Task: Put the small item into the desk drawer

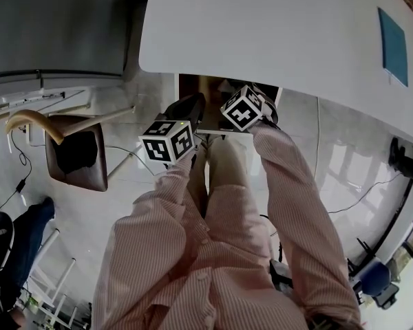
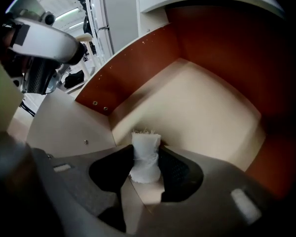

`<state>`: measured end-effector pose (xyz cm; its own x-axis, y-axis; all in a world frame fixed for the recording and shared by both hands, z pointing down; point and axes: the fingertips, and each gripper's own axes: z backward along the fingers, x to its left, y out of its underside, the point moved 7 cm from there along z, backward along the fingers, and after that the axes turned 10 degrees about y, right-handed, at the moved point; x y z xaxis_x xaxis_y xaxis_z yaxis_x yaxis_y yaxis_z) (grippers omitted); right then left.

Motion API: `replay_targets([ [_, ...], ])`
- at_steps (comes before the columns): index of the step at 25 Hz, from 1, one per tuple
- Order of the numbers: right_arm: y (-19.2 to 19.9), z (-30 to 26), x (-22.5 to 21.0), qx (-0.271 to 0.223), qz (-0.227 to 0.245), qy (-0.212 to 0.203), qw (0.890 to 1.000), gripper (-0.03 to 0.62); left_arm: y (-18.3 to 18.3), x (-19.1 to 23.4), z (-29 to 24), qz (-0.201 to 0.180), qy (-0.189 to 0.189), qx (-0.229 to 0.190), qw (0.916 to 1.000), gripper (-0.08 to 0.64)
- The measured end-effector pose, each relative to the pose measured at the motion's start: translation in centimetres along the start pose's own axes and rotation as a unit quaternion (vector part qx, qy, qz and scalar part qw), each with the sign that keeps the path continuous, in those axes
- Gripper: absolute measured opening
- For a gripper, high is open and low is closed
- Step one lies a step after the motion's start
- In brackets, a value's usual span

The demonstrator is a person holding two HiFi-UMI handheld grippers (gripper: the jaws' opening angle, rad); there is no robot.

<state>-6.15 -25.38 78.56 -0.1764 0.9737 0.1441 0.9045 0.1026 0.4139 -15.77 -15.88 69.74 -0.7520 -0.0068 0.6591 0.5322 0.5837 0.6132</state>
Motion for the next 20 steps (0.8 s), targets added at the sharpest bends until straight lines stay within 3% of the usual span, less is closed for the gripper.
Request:
replay_targets([
  [11,0.0,-0.3,0.0,0.004,-0.003,-0.014,1.000,0.166,0.1,-0.3,0.0,-0.001,-0.007,0.009,0.9999,0.002],
  [20,-0.9,2.9,0.5,-0.013,-0.060,-0.021,0.998,0.161,-1.2,-2.3,1.9,0.001,-0.009,0.020,0.9998,0.000],
])
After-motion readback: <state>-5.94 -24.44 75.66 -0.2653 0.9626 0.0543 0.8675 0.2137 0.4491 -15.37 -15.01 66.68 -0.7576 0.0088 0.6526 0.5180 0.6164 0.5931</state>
